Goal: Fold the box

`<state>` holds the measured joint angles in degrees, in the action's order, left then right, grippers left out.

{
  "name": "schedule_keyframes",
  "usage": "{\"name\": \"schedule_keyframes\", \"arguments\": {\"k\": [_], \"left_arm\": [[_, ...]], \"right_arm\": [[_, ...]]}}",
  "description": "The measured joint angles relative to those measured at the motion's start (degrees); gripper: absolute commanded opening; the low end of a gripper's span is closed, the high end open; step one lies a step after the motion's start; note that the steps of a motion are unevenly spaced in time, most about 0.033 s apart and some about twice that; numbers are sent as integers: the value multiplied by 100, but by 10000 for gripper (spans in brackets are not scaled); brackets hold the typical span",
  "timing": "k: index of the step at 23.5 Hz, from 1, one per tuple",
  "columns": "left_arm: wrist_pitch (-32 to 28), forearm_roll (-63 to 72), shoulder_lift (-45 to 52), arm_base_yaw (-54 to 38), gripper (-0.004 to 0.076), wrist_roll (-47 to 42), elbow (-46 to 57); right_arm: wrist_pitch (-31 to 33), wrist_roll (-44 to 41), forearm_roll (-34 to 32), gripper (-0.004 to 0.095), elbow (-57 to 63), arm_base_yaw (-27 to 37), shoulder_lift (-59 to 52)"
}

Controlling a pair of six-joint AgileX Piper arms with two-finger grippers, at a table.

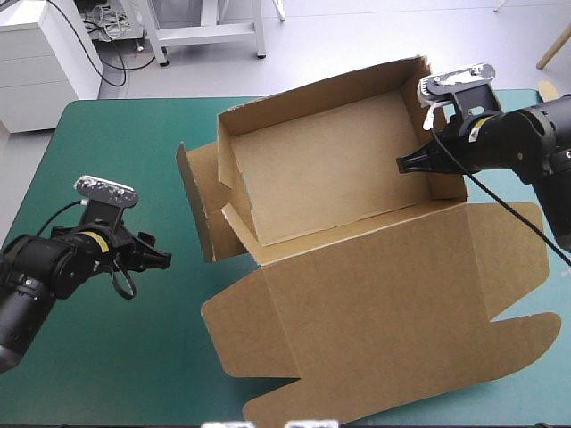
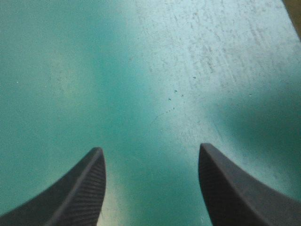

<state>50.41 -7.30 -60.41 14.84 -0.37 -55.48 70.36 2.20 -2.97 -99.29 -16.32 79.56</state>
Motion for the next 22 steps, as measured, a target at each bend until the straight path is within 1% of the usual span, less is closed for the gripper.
{"name": "schedule_keyframes", "arguments": {"k": [3, 5, 10, 13, 17, 19, 22], "left_arm": [[26, 235, -363, -491, 421, 304, -240], [26, 643, -486, -909, 421, 746, -296], [-56, 2185, -671, -1992, 421, 2288, -314], [-171, 3688, -1012, -2709, 421, 3557, -293], [-272, 5422, -1658, -2937, 421, 4896, 194], [-278, 5958, -1844, -2937, 421, 5334, 415], [-278, 6281, -1977, -2937, 421, 5575, 540]], "right_arm": [[0, 0, 0, -22, 0, 0, 0], [0, 0, 0, -21, 0, 0, 0], [0, 0, 0, -21, 0, 0, 0], [0, -5, 25, -22, 0, 0, 0], [0, -97, 38, -22, 0, 0, 0], [0, -109, 43, -22, 0, 0, 0], [0, -110, 43, -21, 0, 0, 0]]}}
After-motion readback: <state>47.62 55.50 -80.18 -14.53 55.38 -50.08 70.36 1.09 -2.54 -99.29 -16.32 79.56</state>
